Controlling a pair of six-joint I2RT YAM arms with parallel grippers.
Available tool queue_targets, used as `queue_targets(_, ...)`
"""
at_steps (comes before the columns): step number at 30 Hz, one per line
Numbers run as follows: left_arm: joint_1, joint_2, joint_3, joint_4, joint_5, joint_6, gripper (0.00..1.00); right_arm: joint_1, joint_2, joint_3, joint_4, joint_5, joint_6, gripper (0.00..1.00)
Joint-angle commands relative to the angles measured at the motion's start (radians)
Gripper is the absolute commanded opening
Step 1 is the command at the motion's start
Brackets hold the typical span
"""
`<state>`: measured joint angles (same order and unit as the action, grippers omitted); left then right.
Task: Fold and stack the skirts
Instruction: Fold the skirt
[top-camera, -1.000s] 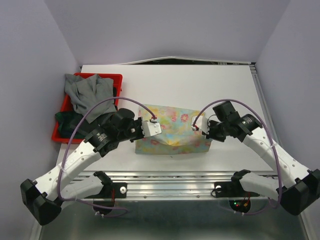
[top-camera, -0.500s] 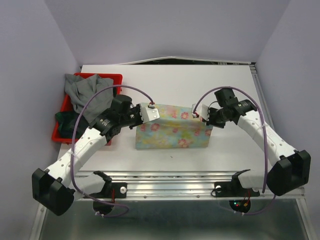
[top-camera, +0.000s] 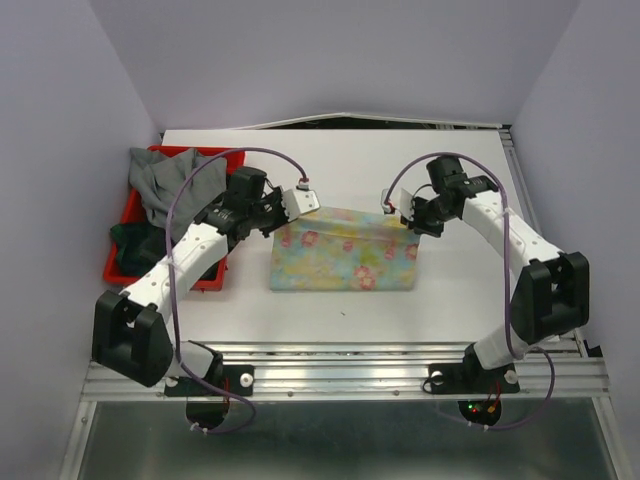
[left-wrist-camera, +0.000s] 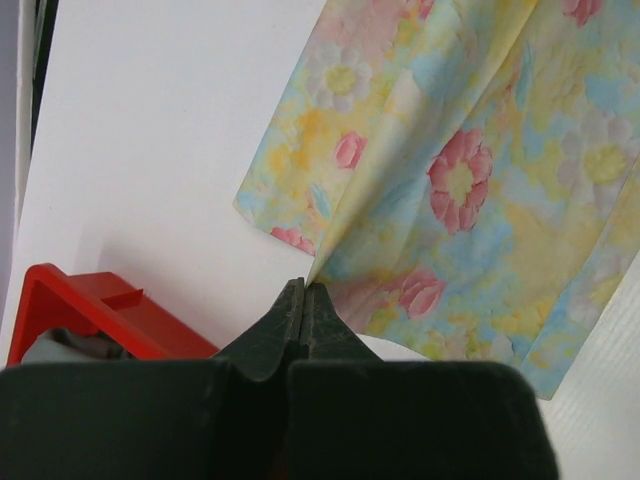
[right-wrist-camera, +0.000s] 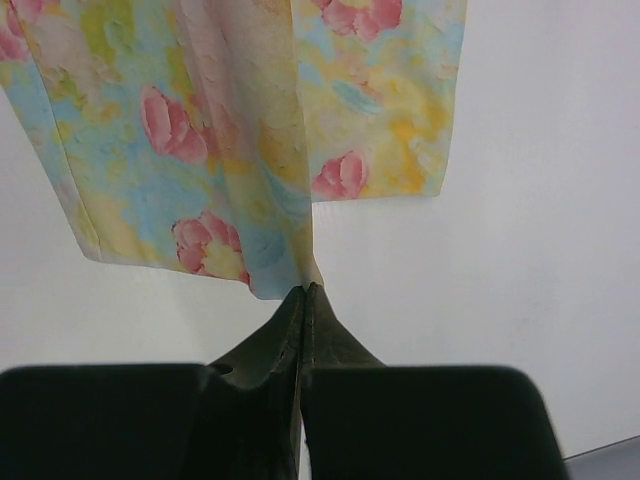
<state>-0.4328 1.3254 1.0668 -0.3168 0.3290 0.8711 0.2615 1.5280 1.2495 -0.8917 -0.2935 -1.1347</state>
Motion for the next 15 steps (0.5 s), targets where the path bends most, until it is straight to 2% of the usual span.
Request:
queue_targets(1, 0.035, 0.035, 0.053, 0.059, -0.001, 0.012, 0.00, -0.037, 0.053, 0.093, 0.037, -0.015, -0.036, 0.01)
queue_targets(15, 0.081, 0.293, 0.137, 0.180, -0.002, -0.024, 0.00, -0.065, 0.285, 0.169, 0.128, -0.059, -0.007, 0.04)
